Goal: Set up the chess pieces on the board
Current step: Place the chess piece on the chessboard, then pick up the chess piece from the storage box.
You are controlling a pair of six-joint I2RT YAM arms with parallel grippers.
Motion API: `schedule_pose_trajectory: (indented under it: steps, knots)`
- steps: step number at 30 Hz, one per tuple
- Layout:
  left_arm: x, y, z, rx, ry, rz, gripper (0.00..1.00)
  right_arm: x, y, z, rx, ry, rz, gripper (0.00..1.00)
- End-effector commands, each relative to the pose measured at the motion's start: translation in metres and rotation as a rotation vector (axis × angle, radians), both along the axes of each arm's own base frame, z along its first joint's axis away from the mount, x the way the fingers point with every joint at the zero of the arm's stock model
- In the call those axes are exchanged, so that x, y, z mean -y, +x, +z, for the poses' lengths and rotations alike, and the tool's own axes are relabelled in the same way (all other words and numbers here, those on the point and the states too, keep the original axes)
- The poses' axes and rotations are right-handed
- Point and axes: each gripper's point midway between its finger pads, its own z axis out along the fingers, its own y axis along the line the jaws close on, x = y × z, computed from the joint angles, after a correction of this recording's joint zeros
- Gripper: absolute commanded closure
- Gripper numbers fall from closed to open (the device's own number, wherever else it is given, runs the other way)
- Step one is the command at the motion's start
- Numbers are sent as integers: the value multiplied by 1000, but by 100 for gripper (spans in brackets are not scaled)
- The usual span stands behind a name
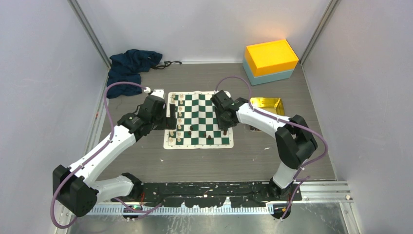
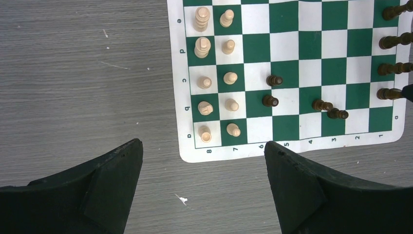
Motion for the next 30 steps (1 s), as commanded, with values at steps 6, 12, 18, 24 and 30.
schedule_pose_trajectory:
  steps: [6,12,18,24,30]
  knots:
    - [0,6,11,50,-30,14,4,6,35,83,230,49,-79,59]
    - [0,6,13,56,-28,14,4,51,62,102,322,9,-258,58]
    - [-2,5,15,62,-23,15,4,111,80,96,325,-35,-458,58]
    - [-2,5,15,63,-21,12,4,140,93,77,301,-55,-545,58]
    - [-4,5,17,68,-16,12,4,159,99,55,265,-66,-608,58]
